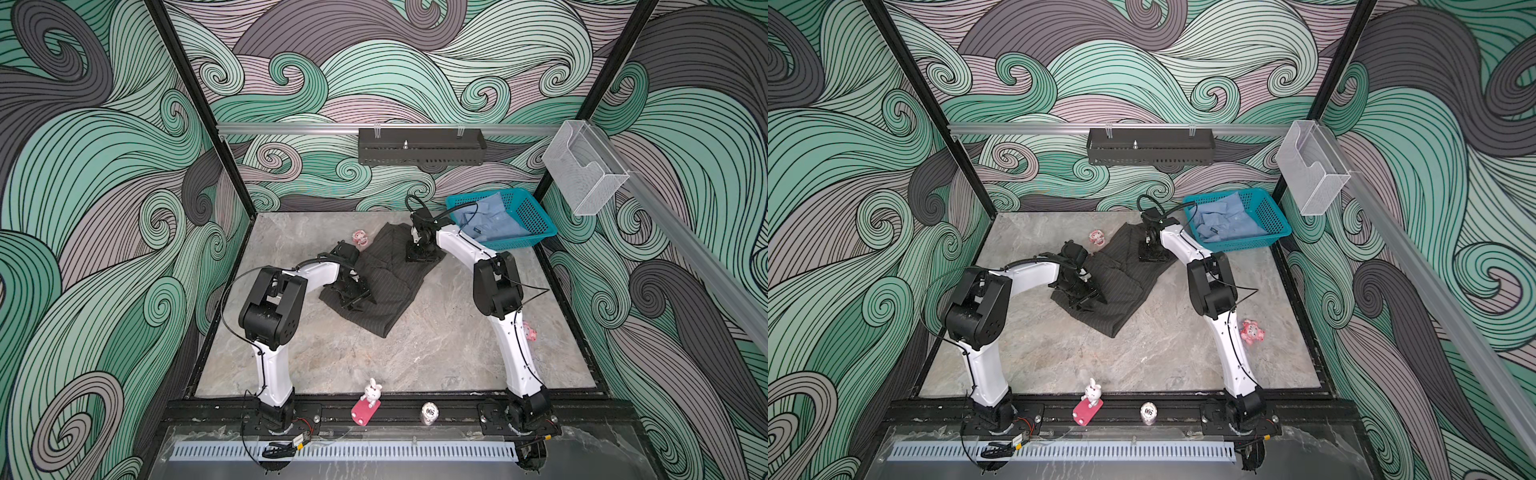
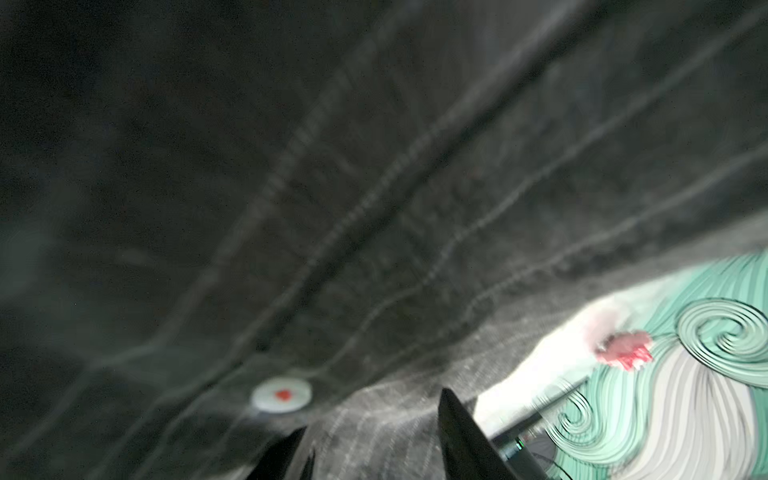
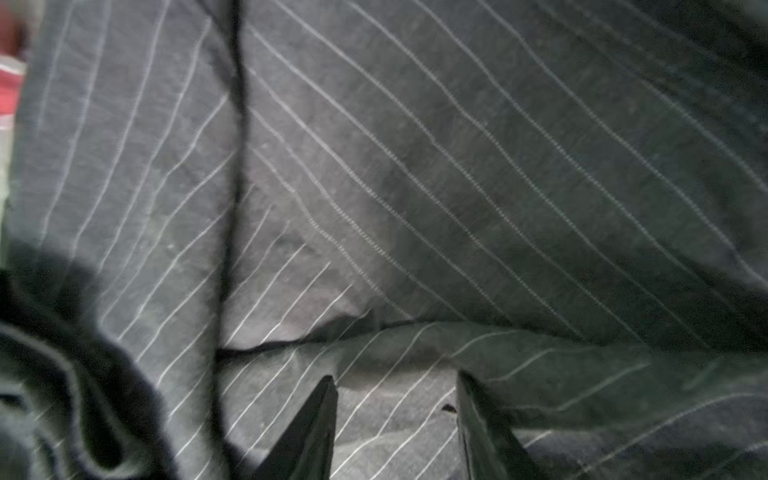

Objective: Fold and stack the long sleeve shirts
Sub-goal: 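Smooth the folded shirt flat with both grippers pressing its sides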

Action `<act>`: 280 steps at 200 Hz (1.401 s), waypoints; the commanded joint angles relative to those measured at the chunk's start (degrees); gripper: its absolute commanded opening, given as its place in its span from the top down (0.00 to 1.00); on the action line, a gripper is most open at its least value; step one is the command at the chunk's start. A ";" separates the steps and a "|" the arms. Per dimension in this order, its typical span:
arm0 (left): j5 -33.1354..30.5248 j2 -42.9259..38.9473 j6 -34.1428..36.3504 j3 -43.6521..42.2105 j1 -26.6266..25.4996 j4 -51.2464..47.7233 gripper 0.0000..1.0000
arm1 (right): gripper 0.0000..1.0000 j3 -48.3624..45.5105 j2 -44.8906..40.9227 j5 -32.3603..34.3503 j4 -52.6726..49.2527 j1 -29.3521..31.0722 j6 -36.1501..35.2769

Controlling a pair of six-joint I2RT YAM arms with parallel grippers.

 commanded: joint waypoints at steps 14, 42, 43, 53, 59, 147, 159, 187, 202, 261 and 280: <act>-3.92 1.42 6.79 -2.63 3.85 -7.64 0.51 | 0.53 -11.98 -4.39 -3.43 -4.79 -0.34 0.69; -6.53 -0.26 11.15 -2.66 6.88 -11.69 0.50 | 0.54 -26.41 -11.27 -5.80 -1.36 0.00 2.70; -6.65 -0.33 11.30 -2.57 6.90 -12.00 0.50 | 0.54 -26.93 -11.64 -5.79 -1.29 0.01 2.75; -7.30 -0.64 12.83 -1.20 7.32 -14.02 0.49 | 0.54 -31.81 -14.39 -6.73 -0.21 0.09 3.50; -7.58 -0.87 13.76 -0.42 7.57 -15.03 0.49 | 0.54 -34.42 -16.08 -7.32 0.59 0.18 3.95; -8.73 -19.78 24.50 -0.56 2.58 -22.59 0.43 | 0.51 -42.44 -32.08 -8.78 0.02 2.67 6.99; -7.97 -22.46 21.49 -4.67 2.15 -20.75 0.43 | 0.51 -41.50 -33.11 -8.62 -0.03 3.32 7.26; -7.32 -26.73 14.58 -13.68 0.01 -13.47 0.42 | 0.50 -40.15 -32.81 -8.72 -0.32 4.12 7.54; -7.67 -27.63 10.97 -16.54 -0.28 -10.26 0.43 | 0.50 -39.93 -31.93 -8.60 -0.17 4.15 7.32; -4.50 -30.98 1.67 -14.33 -0.65 -1.41 0.56 | 0.55 -42.01 -25.76 -5.82 1.06 3.92 5.40; -3.39 -27.47 0.12 -13.21 -1.95 1.02 0.59 | 0.62 -42.71 -23.30 -6.18 1.45 3.54 5.59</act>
